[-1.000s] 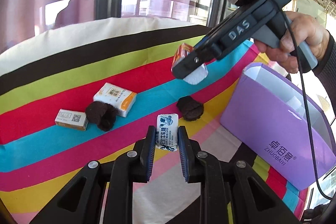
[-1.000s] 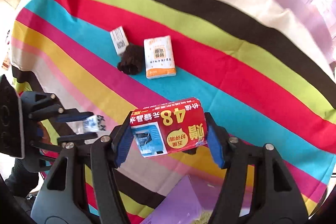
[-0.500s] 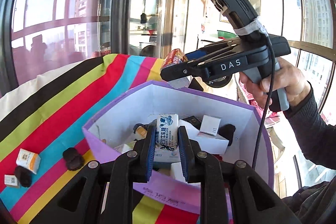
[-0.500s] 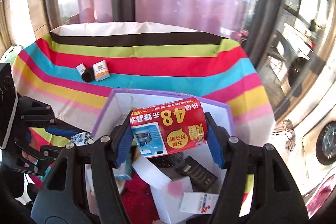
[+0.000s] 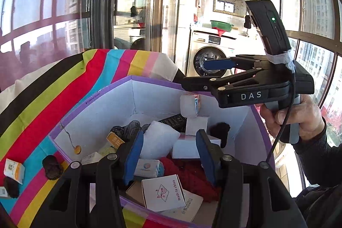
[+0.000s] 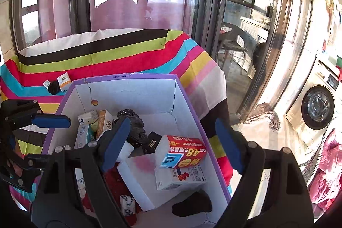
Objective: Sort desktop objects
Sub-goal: 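Carry both boxes into the purple-rimmed box and open both grippers, then move both grippers back over the gloves and boxes on the cloth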
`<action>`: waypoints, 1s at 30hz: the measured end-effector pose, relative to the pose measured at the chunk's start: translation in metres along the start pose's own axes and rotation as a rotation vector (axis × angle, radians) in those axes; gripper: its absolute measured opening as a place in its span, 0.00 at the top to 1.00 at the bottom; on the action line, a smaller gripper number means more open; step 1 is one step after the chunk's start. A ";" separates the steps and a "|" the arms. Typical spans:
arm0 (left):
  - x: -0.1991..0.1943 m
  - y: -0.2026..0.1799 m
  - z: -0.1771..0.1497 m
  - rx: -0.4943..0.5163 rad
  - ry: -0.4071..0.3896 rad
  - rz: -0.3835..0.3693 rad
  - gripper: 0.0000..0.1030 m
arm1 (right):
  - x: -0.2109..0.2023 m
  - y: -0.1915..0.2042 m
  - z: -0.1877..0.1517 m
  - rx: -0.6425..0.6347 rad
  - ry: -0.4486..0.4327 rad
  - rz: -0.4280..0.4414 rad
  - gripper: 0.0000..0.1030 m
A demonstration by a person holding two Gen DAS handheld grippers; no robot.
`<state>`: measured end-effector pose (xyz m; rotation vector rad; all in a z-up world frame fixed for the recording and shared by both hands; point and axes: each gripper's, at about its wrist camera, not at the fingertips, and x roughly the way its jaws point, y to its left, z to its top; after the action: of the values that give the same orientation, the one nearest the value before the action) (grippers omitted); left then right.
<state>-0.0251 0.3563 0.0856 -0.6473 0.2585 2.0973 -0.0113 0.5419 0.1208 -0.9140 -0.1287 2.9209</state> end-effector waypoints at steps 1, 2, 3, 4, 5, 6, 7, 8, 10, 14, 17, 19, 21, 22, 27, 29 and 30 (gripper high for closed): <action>-0.004 0.003 0.000 -0.005 -0.003 0.006 0.48 | -0.002 0.001 0.001 -0.004 -0.010 -0.006 0.18; -0.007 0.007 0.000 -0.009 -0.005 0.014 0.47 | -0.003 0.003 0.002 -0.009 -0.016 -0.006 0.17; -0.009 0.012 0.000 -0.013 -0.006 0.026 0.45 | -0.003 0.006 0.002 -0.014 -0.020 -0.004 0.16; -0.012 0.017 0.000 -0.016 -0.008 0.043 0.43 | -0.003 0.009 0.003 -0.019 -0.023 -0.005 0.16; -0.016 0.023 -0.001 -0.020 -0.009 0.059 0.42 | -0.002 0.011 0.004 -0.025 -0.023 -0.008 0.16; -0.020 0.028 -0.002 -0.024 -0.009 0.072 0.41 | -0.002 0.014 0.005 -0.033 -0.022 -0.007 0.15; -0.024 0.034 -0.003 -0.030 -0.010 0.085 0.41 | -0.001 0.017 0.006 -0.039 -0.021 -0.006 0.15; -0.028 0.040 -0.005 -0.035 -0.011 0.100 0.41 | -0.001 0.020 0.008 -0.046 -0.021 -0.004 0.15; -0.036 0.053 -0.009 -0.049 -0.010 0.132 0.39 | -0.002 0.026 0.011 -0.059 -0.028 0.000 0.15; -0.054 0.079 -0.021 -0.091 -0.012 0.182 0.38 | -0.001 0.041 0.018 -0.105 -0.031 0.000 0.12; -0.065 0.098 -0.032 -0.120 -0.008 0.225 0.36 | 0.001 0.055 0.022 -0.142 -0.029 0.008 0.12; -0.072 0.110 -0.039 -0.138 -0.005 0.251 0.34 | 0.001 0.064 0.025 -0.165 -0.030 0.013 0.11; -0.081 0.124 -0.047 -0.163 -0.004 0.273 0.33 | 0.002 0.073 0.028 -0.189 -0.029 0.025 0.09; -0.085 0.131 -0.051 -0.175 -0.003 0.284 0.32 | 0.004 0.077 0.030 -0.200 -0.025 0.033 0.09; -0.107 0.171 -0.076 -0.230 0.031 0.381 0.22 | 0.011 0.107 0.042 -0.298 0.010 0.083 0.06; -0.113 0.186 -0.088 -0.244 0.062 0.422 0.20 | 0.016 0.125 0.048 -0.367 0.033 0.106 0.04; -0.116 0.194 -0.094 -0.252 0.078 0.443 0.20 | 0.019 0.136 0.051 -0.413 0.043 0.112 0.04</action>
<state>-0.0971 0.1238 0.0577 -0.8862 0.1944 2.5583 -0.0625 0.4054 0.1376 -1.0627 -0.7219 3.0299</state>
